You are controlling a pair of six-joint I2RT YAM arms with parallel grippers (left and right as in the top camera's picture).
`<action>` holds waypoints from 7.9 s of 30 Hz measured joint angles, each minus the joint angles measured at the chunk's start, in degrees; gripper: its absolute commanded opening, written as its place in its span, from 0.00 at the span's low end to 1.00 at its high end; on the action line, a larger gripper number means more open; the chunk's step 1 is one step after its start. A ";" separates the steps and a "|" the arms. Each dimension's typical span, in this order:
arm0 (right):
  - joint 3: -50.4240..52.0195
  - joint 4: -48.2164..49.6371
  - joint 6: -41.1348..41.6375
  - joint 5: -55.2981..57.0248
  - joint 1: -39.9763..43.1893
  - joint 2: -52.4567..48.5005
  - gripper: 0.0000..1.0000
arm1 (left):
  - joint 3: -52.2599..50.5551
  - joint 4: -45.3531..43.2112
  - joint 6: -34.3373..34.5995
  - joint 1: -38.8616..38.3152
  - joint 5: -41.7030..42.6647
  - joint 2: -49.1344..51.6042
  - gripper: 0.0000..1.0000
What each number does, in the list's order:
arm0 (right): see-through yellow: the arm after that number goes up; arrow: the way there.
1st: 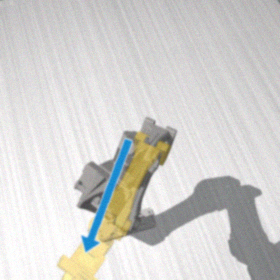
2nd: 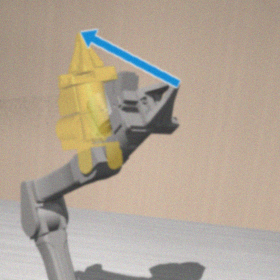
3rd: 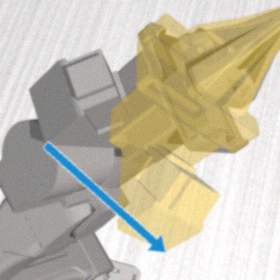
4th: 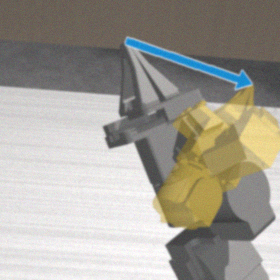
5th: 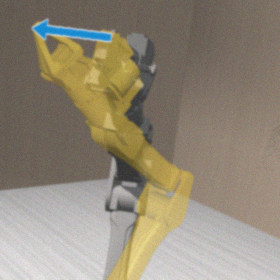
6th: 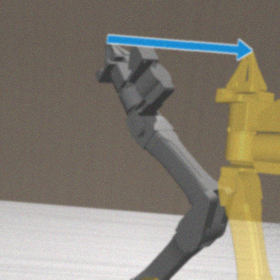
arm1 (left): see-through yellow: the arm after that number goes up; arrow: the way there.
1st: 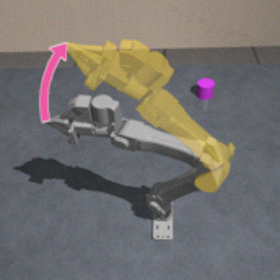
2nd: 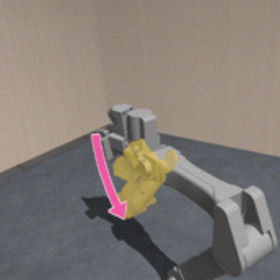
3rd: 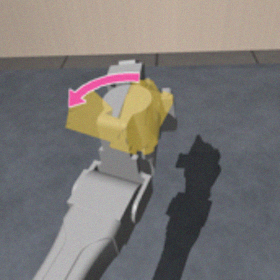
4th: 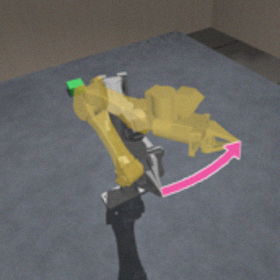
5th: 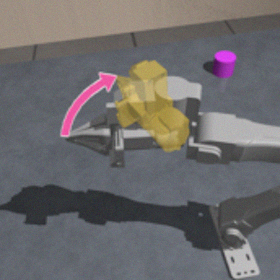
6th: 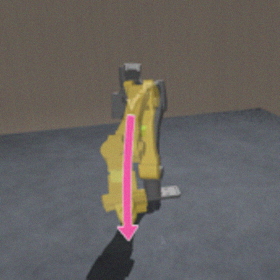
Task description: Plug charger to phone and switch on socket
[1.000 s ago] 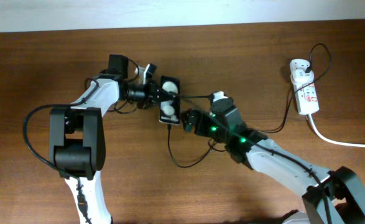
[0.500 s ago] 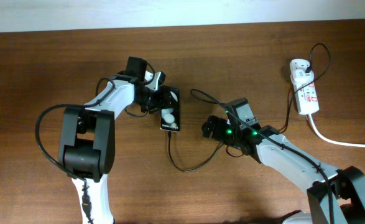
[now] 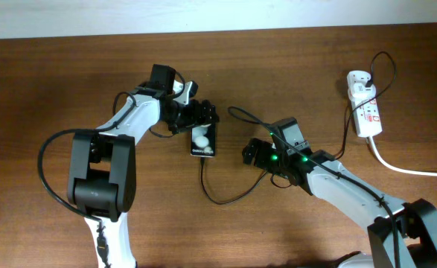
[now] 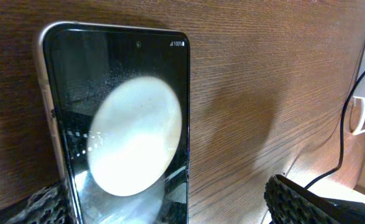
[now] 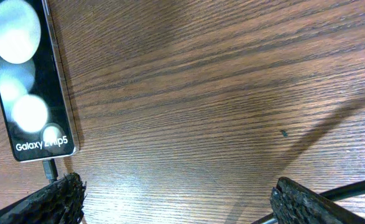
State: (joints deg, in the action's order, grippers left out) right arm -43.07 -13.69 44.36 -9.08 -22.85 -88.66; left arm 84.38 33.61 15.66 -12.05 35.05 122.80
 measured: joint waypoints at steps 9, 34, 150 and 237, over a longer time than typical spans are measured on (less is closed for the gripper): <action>0.00 0.00 -0.02 0.00 0.00 0.00 0.99 | 0.07 0.46 0.00 1.51 0.83 -0.13 0.98; 0.00 0.00 -0.02 0.22 0.00 0.00 0.99 | 0.15 5.73 1.99 13.51 2.89 -0.13 0.99; -39.01 -14.69 -10.12 6.91 49.09 -31.41 0.99 | 0.33 5.86 2.19 15.26 2.43 -0.13 0.99; -46.88 -39.17 -30.69 6.16 50.56 -31.85 0.99 | -0.22 6.27 2.19 16.74 0.07 -5.31 0.99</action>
State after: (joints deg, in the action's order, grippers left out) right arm -89.95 -52.86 13.67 -2.92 27.70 -120.51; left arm 84.16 39.88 17.85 4.69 35.11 117.49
